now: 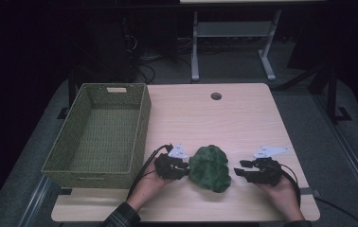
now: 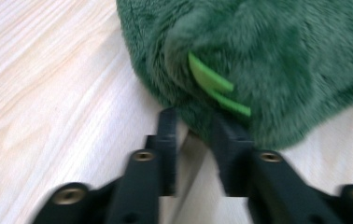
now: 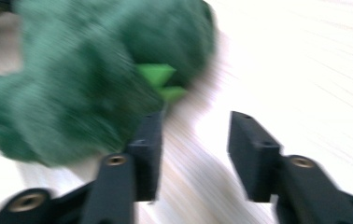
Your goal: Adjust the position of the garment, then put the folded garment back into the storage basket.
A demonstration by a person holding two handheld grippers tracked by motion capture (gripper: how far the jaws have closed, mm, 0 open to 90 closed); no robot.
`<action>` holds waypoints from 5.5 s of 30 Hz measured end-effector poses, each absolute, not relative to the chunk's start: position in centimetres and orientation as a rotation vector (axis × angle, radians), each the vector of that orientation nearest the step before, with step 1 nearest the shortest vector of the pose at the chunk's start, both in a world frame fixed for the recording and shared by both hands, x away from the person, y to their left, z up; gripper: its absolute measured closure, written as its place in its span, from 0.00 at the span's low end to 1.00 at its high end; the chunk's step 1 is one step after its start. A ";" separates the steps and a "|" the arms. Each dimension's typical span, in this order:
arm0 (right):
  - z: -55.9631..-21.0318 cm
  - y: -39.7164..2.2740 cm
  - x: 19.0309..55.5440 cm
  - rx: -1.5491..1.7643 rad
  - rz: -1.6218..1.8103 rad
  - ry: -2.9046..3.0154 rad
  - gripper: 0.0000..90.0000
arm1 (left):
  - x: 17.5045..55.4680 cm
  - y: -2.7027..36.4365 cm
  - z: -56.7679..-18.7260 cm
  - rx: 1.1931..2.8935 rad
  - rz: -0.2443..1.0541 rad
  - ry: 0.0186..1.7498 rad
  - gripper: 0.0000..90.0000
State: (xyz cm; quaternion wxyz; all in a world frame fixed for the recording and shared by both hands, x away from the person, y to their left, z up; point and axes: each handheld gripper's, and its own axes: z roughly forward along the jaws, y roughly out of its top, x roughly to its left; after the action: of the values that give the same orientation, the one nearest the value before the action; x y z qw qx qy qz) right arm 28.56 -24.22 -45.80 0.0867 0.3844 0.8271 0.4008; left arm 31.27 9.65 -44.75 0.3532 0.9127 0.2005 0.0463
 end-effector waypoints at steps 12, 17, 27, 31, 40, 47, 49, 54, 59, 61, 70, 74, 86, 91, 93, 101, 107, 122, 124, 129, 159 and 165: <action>-47.9 -27.7 28.2 1.252 0.960 2.316 0.05 | 30.5 9.0 -42.7 2.349 0.141 0.429 0.26; -48.3 -28.2 28.7 1.274 0.967 2.295 0.02 | 31.0 8.6 -42.0 2.351 0.135 0.387 0.20; -48.3 -28.2 28.8 1.276 0.965 2.294 0.02 | 32.2 7.7 -42.0 2.335 0.115 0.319 0.17; -48.4 -28.2 28.8 1.275 0.965 2.293 0.02 | 32.6 7.3 -42.8 2.327 0.086 0.308 0.16; -48.4 -28.1 28.9 1.278 0.965 2.290 0.02 | 33.4 6.3 -44.2 2.330 0.038 0.267 0.15; -48.4 -28.1 28.9 1.279 0.964 2.290 0.03 | 33.5 5.2 -45.2 2.362 0.022 0.244 0.15; -48.4 -28.1 28.9 1.280 0.964 2.290 0.02 | 33.6 5.1 -45.5 2.366 0.019 0.237 0.15; -48.4 -28.1 28.9 1.282 0.964 2.289 0.03 | 33.7 4.9 -46.1 2.395 0.014 0.227 0.15; -48.4 -28.1 28.9 1.284 0.962 2.288 0.02 | 33.8 4.7 -46.4 2.419 0.010 0.209 0.15; -48.4 -28.1 28.9 1.284 0.962 2.288 0.03 | 33.7 4.6 -46.5 2.428 0.012 0.209 0.15; -48.4 -28.1 28.9 1.286 0.961 2.286 0.03 | 33.7 4.5 -46.5 2.463 0.021 0.198 0.23; -48.4 -28.1 28.9 1.288 0.961 2.285 0.03 | 33.6 4.3 -46.1 2.484 0.026 0.204 0.34; -48.4 -28.1 28.9 1.289 0.960 2.284 0.03 | 33.4 3.8 -45.3 2.537 -0.033 0.258 0.75; -48.4 -28.1 28.9 1.290 0.960 2.284 0.03 | 33.7 4.2 -45.0 2.532 -0.071 0.297 0.76; -48.4 -28.1 28.9 1.291 0.960 2.284 0.03 | 33.7 4.3 -44.8 2.530 -0.077 0.307 0.76; -48.4 -28.1 28.9 1.292 0.960 2.283 0.03 | 33.7 5.2 -42.9 2.477 -0.057 0.380 0.75; -48.4 -28.0 28.9 1.293 0.958 2.279 0.02 | 33.6 6.0 -41.3 2.457 -0.037 0.412 0.75; -48.4 -28.0 28.9 1.306 0.944 2.275 0.00 | 34.0 9.6 -36.7 2.430 0.031 0.510 0.75; -48.4 -28.0 29.0 1.305 0.944 2.275 0.00 | 34.1 10.2 -36.2 2.418 0.040 0.524 0.75; -48.4 -28.0 29.0 1.304 0.945 2.276 0.00 | 34.4 11.9 -34.5 2.395 0.074 0.554 0.75; -48.4 -28.0 28.9 1.307 0.945 2.274 0.00 | 35.7 25.0 -29.3 2.257 0.298 0.855 0.74; -48.4 -28.0 28.9 1.307 0.944 2.273 0.00 | 36.0 27.6 -29.9 2.229 0.350 0.948 0.74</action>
State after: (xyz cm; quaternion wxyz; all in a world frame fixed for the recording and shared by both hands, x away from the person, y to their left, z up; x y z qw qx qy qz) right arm 28.93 -28.03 -48.39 0.1762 0.4617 0.8029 0.3334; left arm 36.04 27.65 -29.89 0.3400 0.8566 0.3642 0.1346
